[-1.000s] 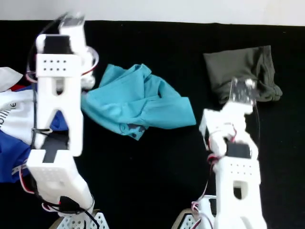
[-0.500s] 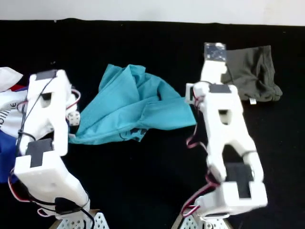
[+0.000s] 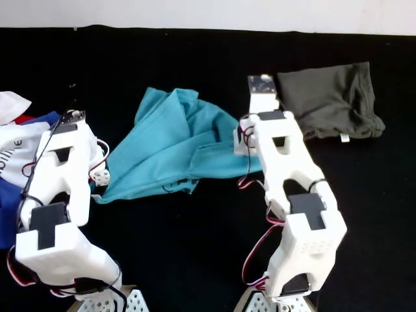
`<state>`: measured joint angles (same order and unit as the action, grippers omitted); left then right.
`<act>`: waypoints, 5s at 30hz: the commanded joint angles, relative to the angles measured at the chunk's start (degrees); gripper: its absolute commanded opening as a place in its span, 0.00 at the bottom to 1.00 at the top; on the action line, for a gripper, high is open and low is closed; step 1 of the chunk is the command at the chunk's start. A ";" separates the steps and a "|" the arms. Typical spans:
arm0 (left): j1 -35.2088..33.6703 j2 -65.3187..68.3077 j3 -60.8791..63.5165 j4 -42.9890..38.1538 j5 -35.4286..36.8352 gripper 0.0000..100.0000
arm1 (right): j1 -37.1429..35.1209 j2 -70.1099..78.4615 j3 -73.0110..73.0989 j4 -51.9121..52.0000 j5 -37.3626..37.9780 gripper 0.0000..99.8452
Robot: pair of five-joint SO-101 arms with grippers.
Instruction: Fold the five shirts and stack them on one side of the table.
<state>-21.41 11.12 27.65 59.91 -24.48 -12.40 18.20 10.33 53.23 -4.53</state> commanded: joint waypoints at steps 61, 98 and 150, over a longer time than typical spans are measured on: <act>-0.40 -0.04 1.45 2.55 -0.70 0.01 | 1.54 -49.54 43.03 -4.97 16.62 0.12; -0.40 0.04 1.63 2.55 -0.70 0.01 | 8.92 -1.89 -18.86 10.59 16.26 0.02; -0.40 0.04 1.54 2.46 -0.70 0.01 | -2.15 -22.37 8.92 21.32 21.89 0.01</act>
<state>-21.49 10.68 28.35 62.90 -24.57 -13.36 2.46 15.69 73.80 18.15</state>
